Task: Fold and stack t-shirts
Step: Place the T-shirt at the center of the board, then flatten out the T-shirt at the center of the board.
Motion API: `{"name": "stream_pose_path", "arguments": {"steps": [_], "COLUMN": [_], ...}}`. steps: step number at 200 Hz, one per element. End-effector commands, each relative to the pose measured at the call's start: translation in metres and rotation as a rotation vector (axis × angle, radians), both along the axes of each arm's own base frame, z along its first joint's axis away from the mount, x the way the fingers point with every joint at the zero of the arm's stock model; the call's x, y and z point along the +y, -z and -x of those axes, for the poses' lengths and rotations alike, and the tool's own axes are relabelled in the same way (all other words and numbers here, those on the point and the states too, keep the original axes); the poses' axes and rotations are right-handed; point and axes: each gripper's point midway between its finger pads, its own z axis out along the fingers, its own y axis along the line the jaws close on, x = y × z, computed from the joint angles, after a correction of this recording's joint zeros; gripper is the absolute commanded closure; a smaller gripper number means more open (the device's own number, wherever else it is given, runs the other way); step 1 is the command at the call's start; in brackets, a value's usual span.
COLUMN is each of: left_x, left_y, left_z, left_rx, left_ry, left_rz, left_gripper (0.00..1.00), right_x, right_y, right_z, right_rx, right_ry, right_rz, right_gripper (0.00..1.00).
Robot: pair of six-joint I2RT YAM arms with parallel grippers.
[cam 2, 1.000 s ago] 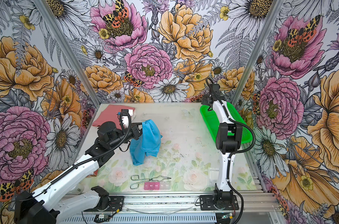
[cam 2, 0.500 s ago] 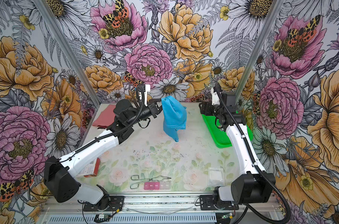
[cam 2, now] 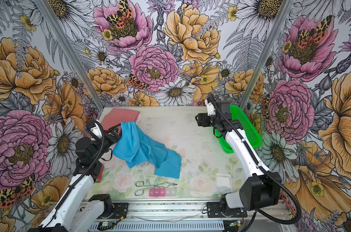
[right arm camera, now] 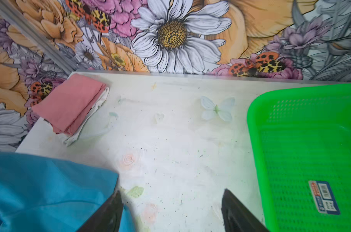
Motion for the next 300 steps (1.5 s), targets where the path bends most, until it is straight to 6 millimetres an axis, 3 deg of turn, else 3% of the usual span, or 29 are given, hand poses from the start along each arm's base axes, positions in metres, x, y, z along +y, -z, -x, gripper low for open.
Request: {"name": "stream_pose_path", "arguments": {"steps": [1,33,63,82,115,142,165,180,196,214,239,277,290,300], "left_x": [-0.001,-0.006,0.003,0.014,0.022,0.026,0.029,0.029,0.029,0.028,0.021,-0.03,-0.055,-0.077], "left_y": [0.003,0.005,0.006,0.009,0.01,0.008,0.006,0.006,0.007,0.008,0.001,-0.027,-0.038,-0.047], "left_z": [0.008,0.006,0.008,0.01,0.016,0.019,0.021,0.021,0.021,0.02,0.02,0.022,0.026,0.032], "left_rx": [0.0,-0.015,0.003,0.032,0.037,0.032,0.024,0.023,0.023,0.024,0.007,-0.065,-0.104,-0.138], "left_ry": [0.056,0.084,0.047,0.0,-0.032,-0.036,-0.042,-0.039,-0.034,-0.023,0.015,0.216,0.304,0.381], "left_rz": [0.066,0.089,0.085,0.072,0.077,0.077,0.078,0.077,0.077,0.076,0.07,0.016,-0.004,-0.026], "left_gripper": [0.01,0.01,0.01,0.01,0.01,0.01,0.01,0.01,0.01,0.01,0.01,0.01,0.01,0.01], "right_x": [0.051,0.136,0.193,0.222,0.255,0.276,0.281,0.28,0.275,0.265,0.234,0.202,0.196,0.194], "right_y": [0.034,0.067,0.104,0.133,0.169,0.184,0.189,0.171,0.138,0.095,0.009,-0.136,-0.166,-0.177], "right_z": [0.024,0.07,0.083,0.074,0.056,0.053,0.044,0.039,0.035,0.037,0.037,0.058,0.062,0.063], "right_rx": [0.061,0.098,0.188,0.259,0.339,0.36,0.349,0.292,0.208,0.126,-0.017,-0.282,-0.339,-0.358], "right_ry": [-0.172,-0.458,-0.543,-0.506,-0.438,-0.431,-0.385,-0.372,-0.366,-0.355,-0.327,-0.397,-0.403,-0.405], "right_rz": [0.023,-0.079,-0.043,-0.023,-0.037,-0.035,-0.025,-0.022,-0.023,-0.049,-0.136,-0.192,-0.203,-0.202], "right_gripper": [0.22,0.23,0.26,0.31,0.4,0.47,0.68,0.86,1.0,1.0,1.0,1.0,1.0,1.0]}}
